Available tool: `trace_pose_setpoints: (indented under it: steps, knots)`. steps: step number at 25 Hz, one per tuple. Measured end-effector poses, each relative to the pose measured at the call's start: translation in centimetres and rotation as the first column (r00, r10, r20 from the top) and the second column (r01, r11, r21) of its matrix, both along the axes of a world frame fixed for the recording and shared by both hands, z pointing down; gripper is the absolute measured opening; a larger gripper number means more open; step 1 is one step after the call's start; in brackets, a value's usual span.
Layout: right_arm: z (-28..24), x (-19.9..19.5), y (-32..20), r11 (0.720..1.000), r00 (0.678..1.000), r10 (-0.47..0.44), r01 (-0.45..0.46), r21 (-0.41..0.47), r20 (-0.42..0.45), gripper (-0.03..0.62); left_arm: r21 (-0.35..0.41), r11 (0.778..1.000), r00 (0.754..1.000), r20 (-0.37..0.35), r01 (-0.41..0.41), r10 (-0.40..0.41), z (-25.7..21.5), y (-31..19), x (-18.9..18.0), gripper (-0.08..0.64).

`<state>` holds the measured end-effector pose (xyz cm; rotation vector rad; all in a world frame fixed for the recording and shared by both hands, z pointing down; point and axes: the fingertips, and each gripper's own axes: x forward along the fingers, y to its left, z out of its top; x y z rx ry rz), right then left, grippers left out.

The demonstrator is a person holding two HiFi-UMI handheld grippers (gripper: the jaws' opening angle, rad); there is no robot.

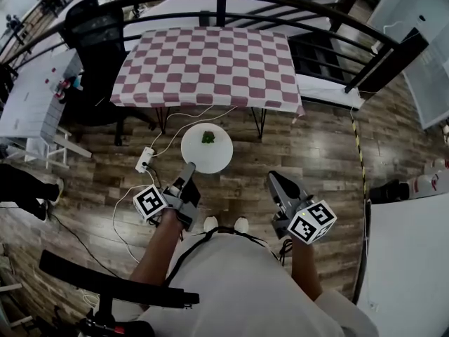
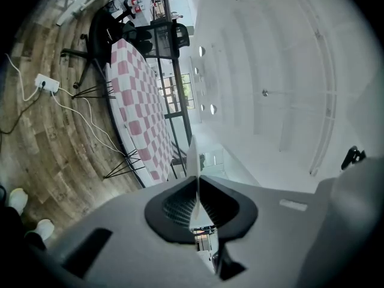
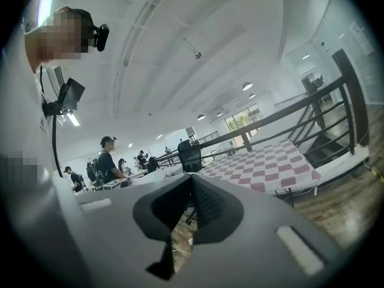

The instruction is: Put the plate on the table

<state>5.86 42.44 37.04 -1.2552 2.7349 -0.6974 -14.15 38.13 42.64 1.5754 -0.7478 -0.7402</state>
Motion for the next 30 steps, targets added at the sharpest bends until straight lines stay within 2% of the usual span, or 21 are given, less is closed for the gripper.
trace_pose_setpoints:
  steps: [19,30]
  knots:
    - [1.1,-3.1,0.2,0.997,0.997,0.063,-0.062,-0.044,0.035,0.008,-0.006,0.999,0.999,-0.016,-0.033,0.032,1.0,0.3,-3.2,0.025]
    - [0.9,-6.4,0.4,0.998,0.999,0.040,-0.039,-0.039,0.016,0.008,-0.006,1.000,1.000,-0.025,-0.014,0.013,1.5,0.8,-6.7,0.023]
